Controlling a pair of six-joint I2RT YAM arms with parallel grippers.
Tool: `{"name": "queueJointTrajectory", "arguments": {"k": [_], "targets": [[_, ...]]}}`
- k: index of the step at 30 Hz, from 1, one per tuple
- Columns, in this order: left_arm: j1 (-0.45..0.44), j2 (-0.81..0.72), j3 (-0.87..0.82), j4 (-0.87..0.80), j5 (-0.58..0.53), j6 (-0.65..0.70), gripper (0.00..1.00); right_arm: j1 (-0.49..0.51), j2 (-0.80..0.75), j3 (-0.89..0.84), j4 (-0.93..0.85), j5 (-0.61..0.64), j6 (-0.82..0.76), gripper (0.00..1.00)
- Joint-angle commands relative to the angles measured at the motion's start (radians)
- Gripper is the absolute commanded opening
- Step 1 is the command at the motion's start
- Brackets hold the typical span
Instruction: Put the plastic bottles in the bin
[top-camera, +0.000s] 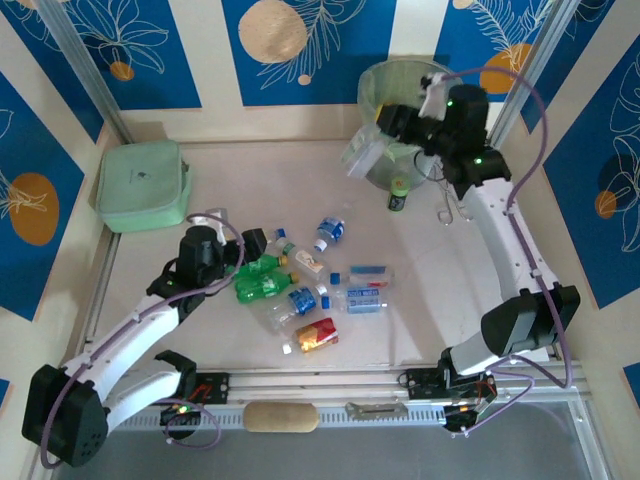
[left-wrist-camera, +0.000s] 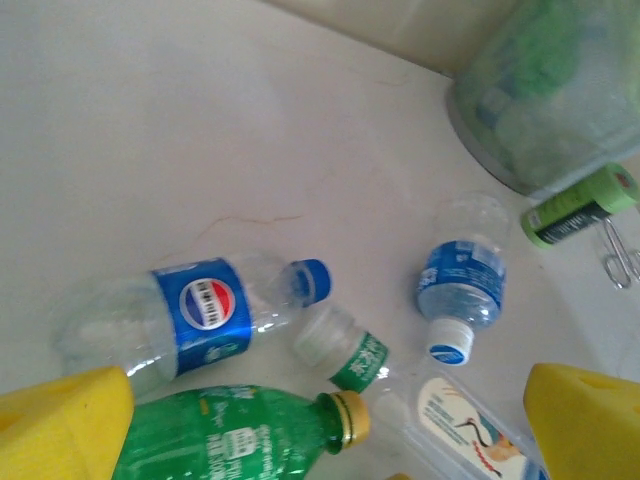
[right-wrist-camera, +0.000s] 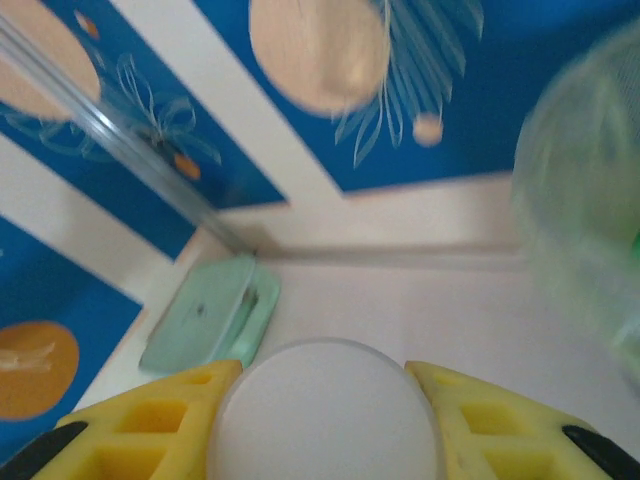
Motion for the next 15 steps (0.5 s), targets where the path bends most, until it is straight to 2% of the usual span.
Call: {"name": "queueJointTrajectory", "arguments": {"k": [1, 8, 15], "targets": [[0.018, -0.026, -0.017, 0.027, 0.005, -0.057, 1.0, -0.041, 0.044, 0.111, 0.015, 0.084, -0.048, 0.35], [0.02, -0.001, -0.023, 0.043, 0.069, -0.06, 1.0, -0.087, 0.168, 0.267, 0.16, 0.329, -0.127, 0.35], [0.022, 0.022, -0.032, 0.058, 0.111, -0.067, 1.0, -0.122, 0.358, 0.437, 0.127, 0.416, -0.146, 0.35]]}}
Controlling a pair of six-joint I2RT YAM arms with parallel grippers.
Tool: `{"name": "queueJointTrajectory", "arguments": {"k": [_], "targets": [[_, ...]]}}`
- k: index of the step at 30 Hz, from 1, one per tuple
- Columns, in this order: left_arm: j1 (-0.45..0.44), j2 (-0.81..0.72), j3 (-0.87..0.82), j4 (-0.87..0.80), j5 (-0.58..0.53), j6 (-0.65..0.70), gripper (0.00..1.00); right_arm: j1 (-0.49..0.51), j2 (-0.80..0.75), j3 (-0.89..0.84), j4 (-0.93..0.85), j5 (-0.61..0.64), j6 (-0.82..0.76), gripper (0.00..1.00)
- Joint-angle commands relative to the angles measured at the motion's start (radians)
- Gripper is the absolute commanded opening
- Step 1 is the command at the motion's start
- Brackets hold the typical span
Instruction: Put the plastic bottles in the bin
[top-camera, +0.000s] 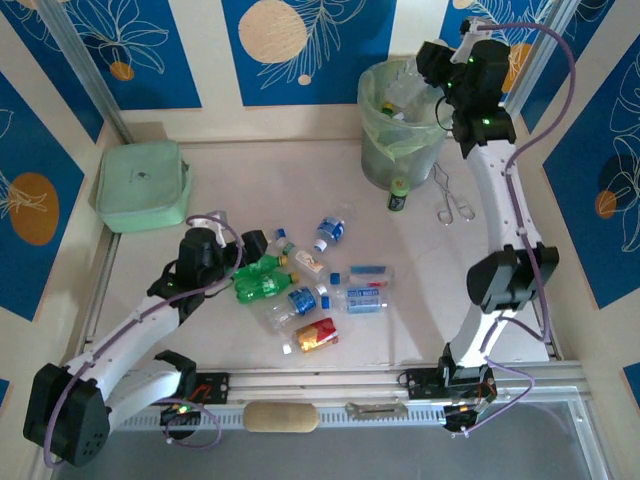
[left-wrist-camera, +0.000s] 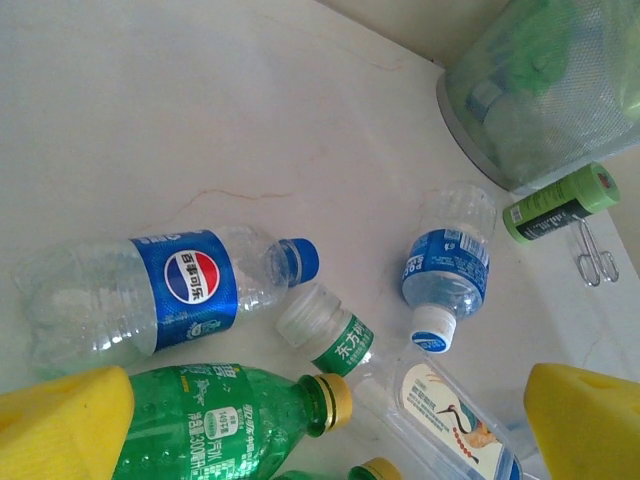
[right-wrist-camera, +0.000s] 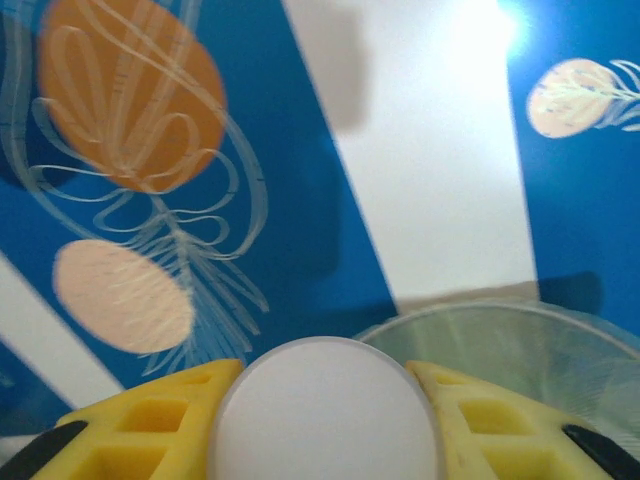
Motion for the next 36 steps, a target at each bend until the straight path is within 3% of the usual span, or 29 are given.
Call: {"name": "queueJointTrajectory", "arguments": {"k": [1, 9, 18, 20, 27, 32, 36], "targets": [[0.008, 0.013, -0.01, 0.034, 0.043, -0.013, 1.0, -0.011, 0.078, 0.089, -0.008, 0.089, -0.041, 0.35], [0.008, 0.019, -0.013, 0.04, 0.059, -0.019, 1.0, -0.009, 0.308, 0.361, -0.257, 0.084, -0.064, 0.37], [0.008, -0.012, -0.022, 0.015, 0.071, -0.019, 1.0, -0.008, 0.349, 0.347, -0.284, 0.059, -0.017, 0.42], [0.008, -0.029, -0.027, 0.003, 0.069, -0.02, 1.0, -0.008, 0.353, 0.35, -0.287, 0.054, -0.006, 0.47], [0.008, -0.08, -0.041, -0.026, 0.087, -0.023, 1.0, -0.003, 0.347, 0.396, -0.323, 0.056, 0.01, 0.77], [0.008, -0.088, -0.034, -0.03, 0.147, -0.009, 1.0, 0.024, 0.289, 0.411, -0.37, 0.06, -0.017, 0.81], [0.005, -0.077, -0.015, -0.051, 0.224, 0.013, 1.0, 0.071, 0.163, 0.306, -0.371, 0.066, -0.067, 0.83]]}}
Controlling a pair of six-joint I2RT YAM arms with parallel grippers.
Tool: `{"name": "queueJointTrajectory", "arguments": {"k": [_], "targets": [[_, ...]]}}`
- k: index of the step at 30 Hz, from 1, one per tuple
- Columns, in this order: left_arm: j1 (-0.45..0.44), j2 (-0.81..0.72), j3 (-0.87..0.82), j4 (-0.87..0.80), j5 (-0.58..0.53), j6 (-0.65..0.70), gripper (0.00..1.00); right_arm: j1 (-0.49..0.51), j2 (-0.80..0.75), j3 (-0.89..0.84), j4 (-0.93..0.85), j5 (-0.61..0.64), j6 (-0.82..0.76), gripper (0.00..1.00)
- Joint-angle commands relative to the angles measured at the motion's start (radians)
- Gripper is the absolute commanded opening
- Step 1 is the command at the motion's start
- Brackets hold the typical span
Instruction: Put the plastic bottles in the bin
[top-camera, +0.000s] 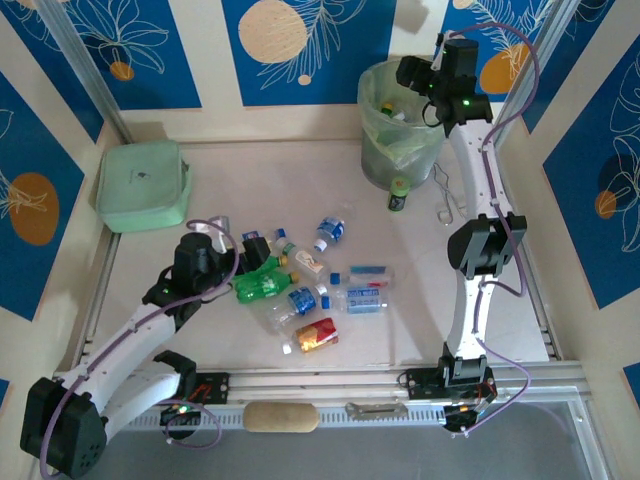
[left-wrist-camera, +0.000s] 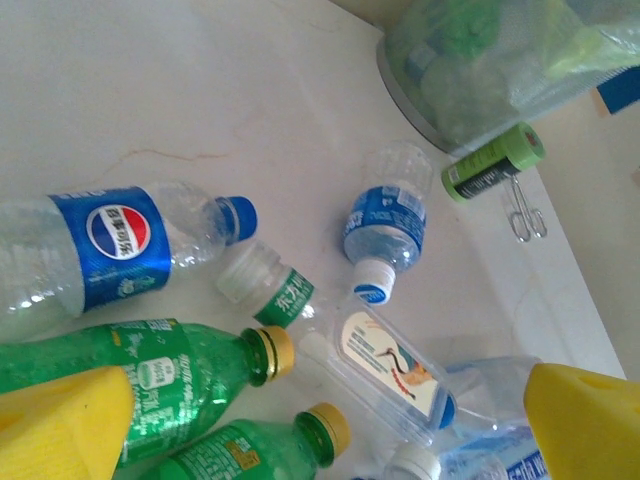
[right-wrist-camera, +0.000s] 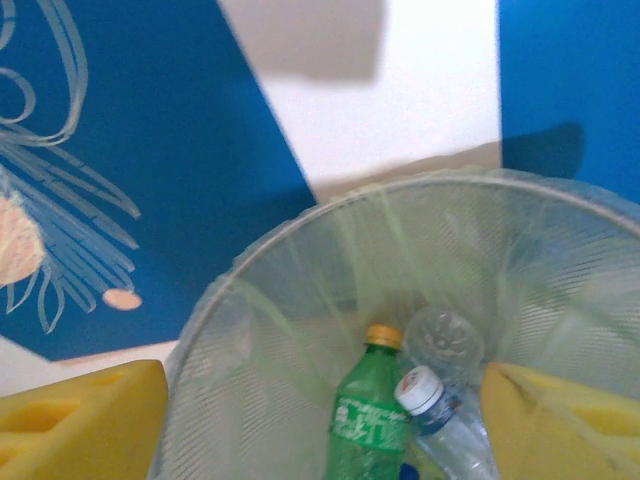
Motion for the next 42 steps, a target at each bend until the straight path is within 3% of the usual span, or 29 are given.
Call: {"name": "queueJointTrajectory", "arguments": {"k": [1, 10, 17, 20, 30, 36, 42], "targets": [[0.007, 0.0, 0.017, -0.036, 0.1, 0.036, 1.0, 0.049, -0.167, -0.091, -0.009, 0.001, -0.052, 0.84], [-0.024, -0.013, 0.073, -0.174, 0.212, 0.098, 1.0, 0.174, -0.607, -0.701, 0.103, -0.099, -0.002, 0.91], [-0.053, -0.061, 0.068, -0.222, 0.163, 0.049, 1.0, 0.308, -0.86, -1.119, 0.066, -0.253, 0.02, 0.92], [-0.054, -0.08, 0.048, -0.221, 0.123, 0.015, 1.0, 0.413, -0.916, -1.241, 0.019, -0.272, 0.007, 0.94], [-0.054, -0.075, 0.053, -0.201, 0.071, -0.038, 1.0, 0.748, -0.905, -1.344, -0.199, -0.23, -0.044, 0.95], [-0.053, 0.008, 0.072, -0.165, 0.068, -0.027, 1.0, 0.95, -0.757, -1.315, -0.319, -0.056, -0.066, 0.96], [-0.053, 0.11, 0.124, -0.157, 0.087, 0.008, 1.0, 1.053, -0.577, -1.275, -0.313, 0.026, -0.112, 0.96]]}}
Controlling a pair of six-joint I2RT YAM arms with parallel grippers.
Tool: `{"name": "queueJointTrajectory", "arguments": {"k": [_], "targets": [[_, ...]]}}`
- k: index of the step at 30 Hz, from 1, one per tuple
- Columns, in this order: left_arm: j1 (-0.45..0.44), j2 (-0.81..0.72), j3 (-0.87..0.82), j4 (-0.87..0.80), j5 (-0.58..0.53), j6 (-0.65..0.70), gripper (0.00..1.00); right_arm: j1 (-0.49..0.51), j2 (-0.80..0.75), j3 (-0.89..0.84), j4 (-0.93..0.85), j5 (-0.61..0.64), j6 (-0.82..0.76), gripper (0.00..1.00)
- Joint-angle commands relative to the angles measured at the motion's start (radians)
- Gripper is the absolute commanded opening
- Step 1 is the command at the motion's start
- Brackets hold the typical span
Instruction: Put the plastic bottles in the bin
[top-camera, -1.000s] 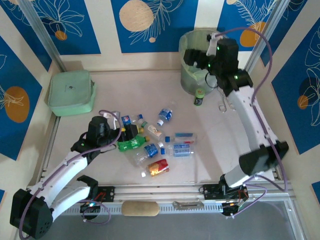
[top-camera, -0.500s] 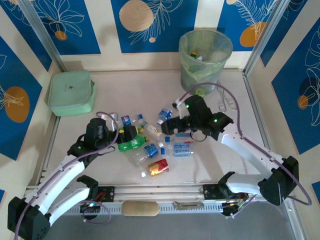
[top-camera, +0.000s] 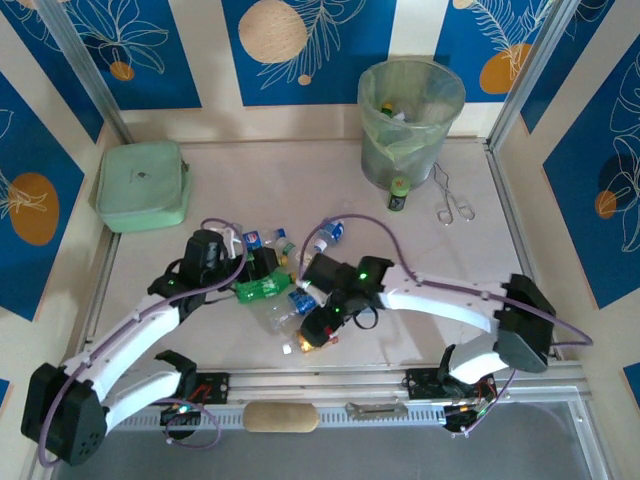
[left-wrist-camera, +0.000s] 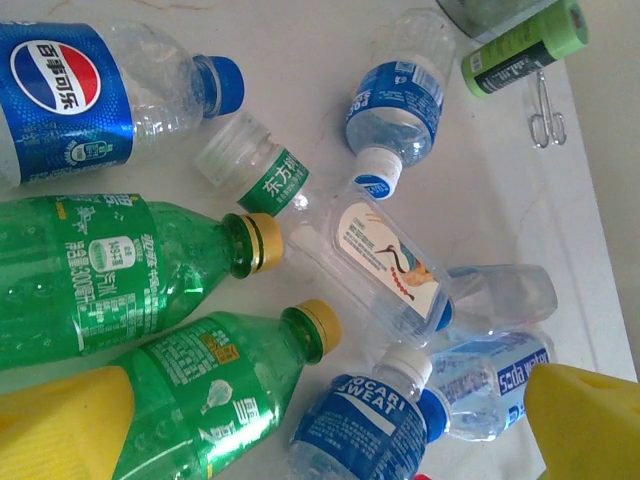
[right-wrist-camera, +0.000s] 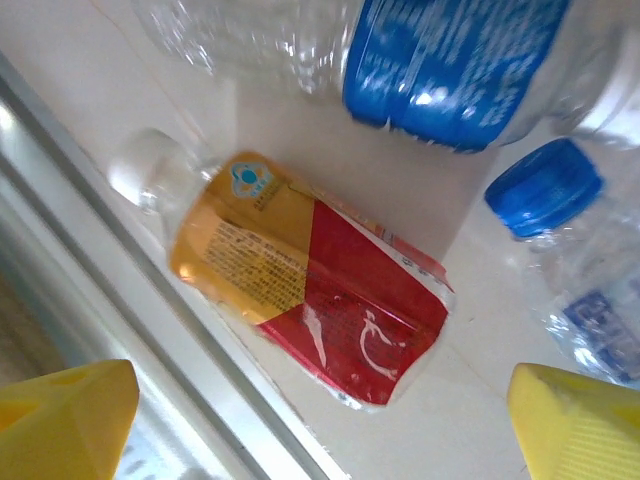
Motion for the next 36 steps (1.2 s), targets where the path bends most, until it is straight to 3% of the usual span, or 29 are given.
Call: {"name": "queueJointTrajectory", "arguments": {"k": [1, 4, 13, 36], "targets": [[-0.005, 0.031, 0.051, 0.025, 0.004, 0.029, 1.0, 0.038, 0.078, 0.065, -0.042, 0.092, -0.054, 0.96], [-0.001, 0.045, 0.054, 0.017, -0.021, 0.029, 1.0, 0.066, 0.136, 0.087, -0.032, 0.135, -0.091, 0.96], [0.026, -0.022, 0.026, -0.015, -0.088, 0.021, 1.0, 0.116, 0.159, 0.091, 0.017, 0.087, -0.145, 0.96], [0.054, -0.032, 0.026, -0.038, -0.073, 0.015, 1.0, 0.143, 0.253, 0.041, 0.068, 0.158, -0.18, 0.96]]}}
